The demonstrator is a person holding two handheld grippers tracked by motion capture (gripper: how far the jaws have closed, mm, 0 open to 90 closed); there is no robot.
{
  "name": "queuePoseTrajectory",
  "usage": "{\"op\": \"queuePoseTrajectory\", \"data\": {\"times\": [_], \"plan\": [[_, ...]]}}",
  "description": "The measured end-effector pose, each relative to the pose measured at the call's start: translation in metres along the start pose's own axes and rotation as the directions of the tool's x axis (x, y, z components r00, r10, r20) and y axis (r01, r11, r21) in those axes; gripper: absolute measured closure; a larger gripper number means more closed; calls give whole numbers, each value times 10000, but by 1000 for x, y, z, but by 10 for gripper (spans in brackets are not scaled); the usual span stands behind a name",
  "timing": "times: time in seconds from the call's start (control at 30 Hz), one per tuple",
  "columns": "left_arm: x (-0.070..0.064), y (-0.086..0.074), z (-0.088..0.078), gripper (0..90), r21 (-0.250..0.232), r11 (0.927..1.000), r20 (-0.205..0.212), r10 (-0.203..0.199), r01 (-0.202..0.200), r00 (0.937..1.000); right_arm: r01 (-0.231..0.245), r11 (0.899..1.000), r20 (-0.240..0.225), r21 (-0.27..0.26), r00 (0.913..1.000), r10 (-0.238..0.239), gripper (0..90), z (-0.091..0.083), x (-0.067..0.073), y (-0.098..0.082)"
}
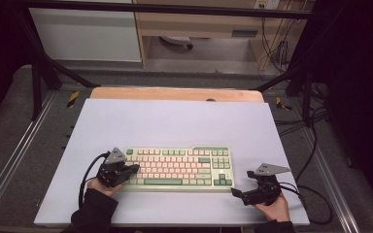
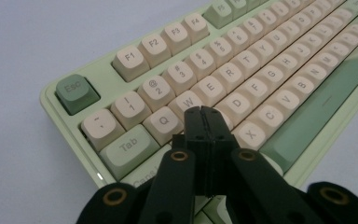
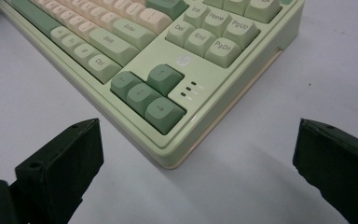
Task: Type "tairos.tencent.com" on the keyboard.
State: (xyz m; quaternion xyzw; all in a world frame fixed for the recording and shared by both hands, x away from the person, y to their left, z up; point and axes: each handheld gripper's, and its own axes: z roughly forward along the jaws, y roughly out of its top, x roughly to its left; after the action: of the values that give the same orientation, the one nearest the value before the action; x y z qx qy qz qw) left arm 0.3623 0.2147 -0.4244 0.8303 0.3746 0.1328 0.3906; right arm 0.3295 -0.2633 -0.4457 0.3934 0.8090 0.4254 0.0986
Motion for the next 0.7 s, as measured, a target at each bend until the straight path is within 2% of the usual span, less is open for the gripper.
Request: {"op": "queuePoseTrajectory", "data": {"times": [0.23,0.4,0.53,0.7], "plan": [[-1,-2,-7,896,-169,9999,96,24,-23,10000,-14,10000,-75,-61,10000,13,47,-1,2,1],[2,-5,-12,897,-276,9996,125,-60,64,9999,288,9995,-75,-150,9996,-290,78,-2,9,6],[3,-8,-15,896,-321,9994,156,-92,97,9998,380,9991,-117,-180,9992,-382,124,-1,15,11],[4,-9,-17,897,-360,9992,171,-165,171,9997,370,9988,-439,-333,9983,-385,219,2,23,18]]}}
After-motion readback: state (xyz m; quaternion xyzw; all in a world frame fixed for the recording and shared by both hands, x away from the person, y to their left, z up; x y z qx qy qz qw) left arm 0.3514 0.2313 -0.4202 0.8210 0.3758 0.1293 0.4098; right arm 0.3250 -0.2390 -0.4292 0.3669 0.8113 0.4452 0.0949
